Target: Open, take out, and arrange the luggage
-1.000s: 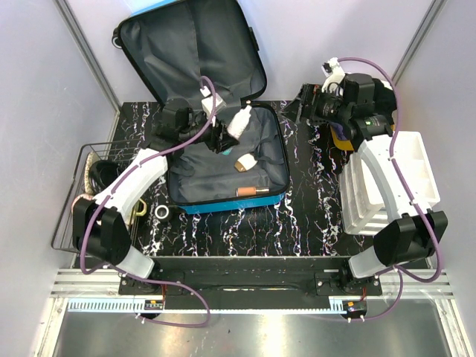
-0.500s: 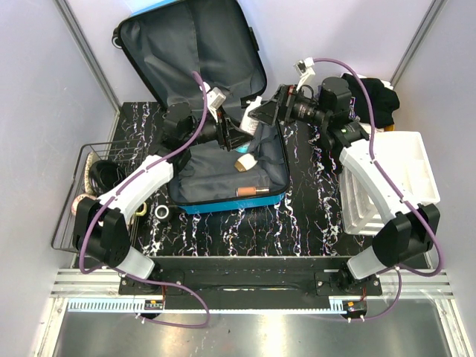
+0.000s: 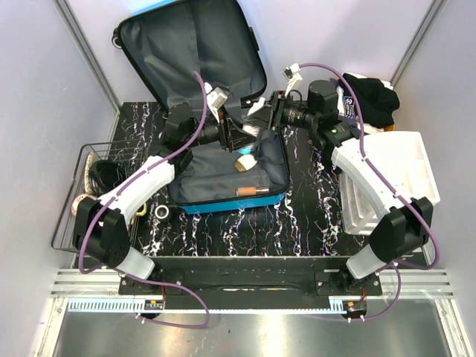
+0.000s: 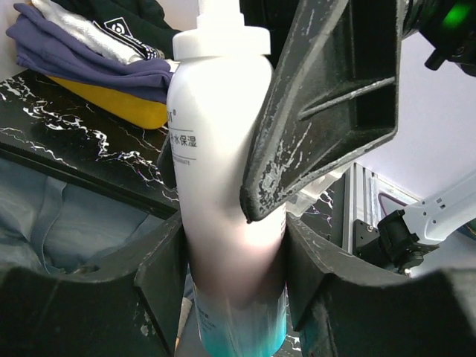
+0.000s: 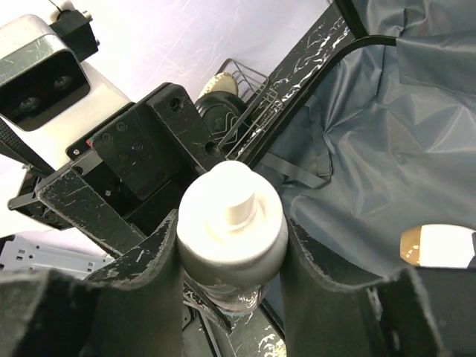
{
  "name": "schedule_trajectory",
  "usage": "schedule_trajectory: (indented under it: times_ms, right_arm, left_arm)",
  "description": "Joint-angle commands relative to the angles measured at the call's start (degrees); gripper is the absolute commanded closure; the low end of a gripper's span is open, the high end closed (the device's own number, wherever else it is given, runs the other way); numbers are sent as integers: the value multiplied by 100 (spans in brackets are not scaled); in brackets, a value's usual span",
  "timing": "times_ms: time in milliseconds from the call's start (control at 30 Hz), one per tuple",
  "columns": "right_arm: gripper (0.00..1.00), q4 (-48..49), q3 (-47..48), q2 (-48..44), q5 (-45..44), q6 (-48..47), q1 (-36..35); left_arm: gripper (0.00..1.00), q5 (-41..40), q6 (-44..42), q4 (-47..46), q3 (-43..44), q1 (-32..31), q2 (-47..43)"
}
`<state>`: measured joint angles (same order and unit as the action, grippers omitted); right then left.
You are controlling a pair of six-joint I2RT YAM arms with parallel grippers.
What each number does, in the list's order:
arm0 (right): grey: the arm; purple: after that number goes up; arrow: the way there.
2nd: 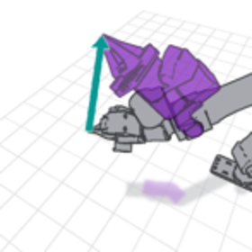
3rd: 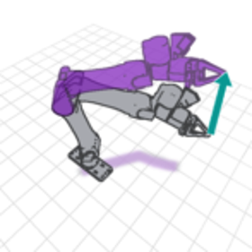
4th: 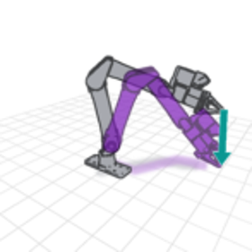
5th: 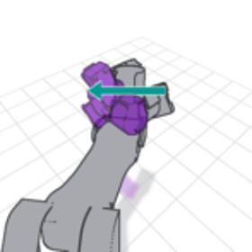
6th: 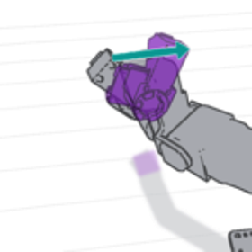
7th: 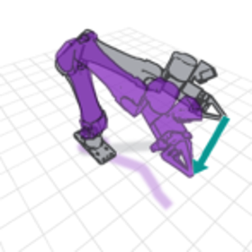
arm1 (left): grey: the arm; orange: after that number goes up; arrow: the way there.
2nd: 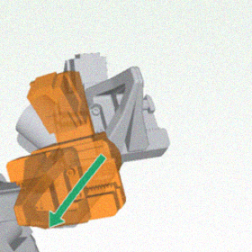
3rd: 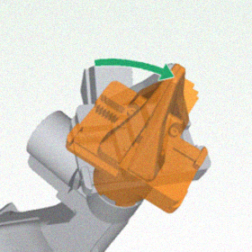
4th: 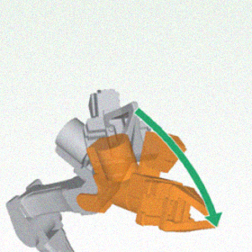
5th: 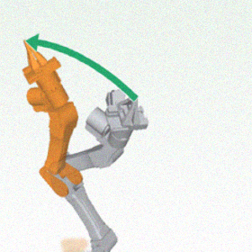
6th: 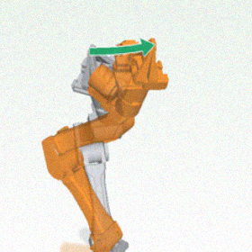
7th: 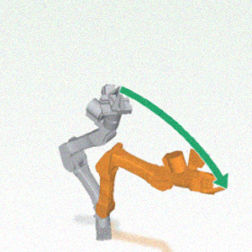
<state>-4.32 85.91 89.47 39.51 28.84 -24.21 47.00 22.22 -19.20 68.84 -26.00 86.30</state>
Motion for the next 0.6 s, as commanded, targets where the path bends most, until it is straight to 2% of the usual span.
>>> schedule_trajectory:
  times_ms: [0, 33, 167, 233, 300, 333, 433, 500, 567]
  right_arm:
    - [70, -200, 215, -430, -153, -378, -40]
    - [80, -323, 268, -544, -336, -527, 3]
    - [100, -955, 470, -895, -444, -932, 528]
    - [100, -1411, 558, -1184, -400, -1081, 863]
    - [100, -1825, 655, -1423, -234, -1449, 1452]
    - [100, -2123, 699, -1693, -311, -1939, 1645]
    - [100, -3160, 533, -2465, -758, -2634, 2270]
    - [100, -3391, 262, -3081, -1642, -2735, 2524]
    - [100, -3698, 111, -3400, -1910, -2761, 2998]
  left_arm:
    - [89, 107, -41, -349, 121, -37, -298]
    - [70, 116, -94, -260, 156, -46, -316]
    - [24, -15, -586, 591, 288, -37, -430]
    - [15, -112, -972, 1258, 384, -28, -500]
    - [1, -217, -1341, 1811, 411, -28, -570]
    - [1, -253, -1439, 1910, 420, -37, -579]
    - [1, -297, -1808, 2447, 481, -28, -641]
    - [1, -271, -1948, 2623, 499, -37, -641]
    - [1, -227, -1949, 2623, 481, -28, -650]
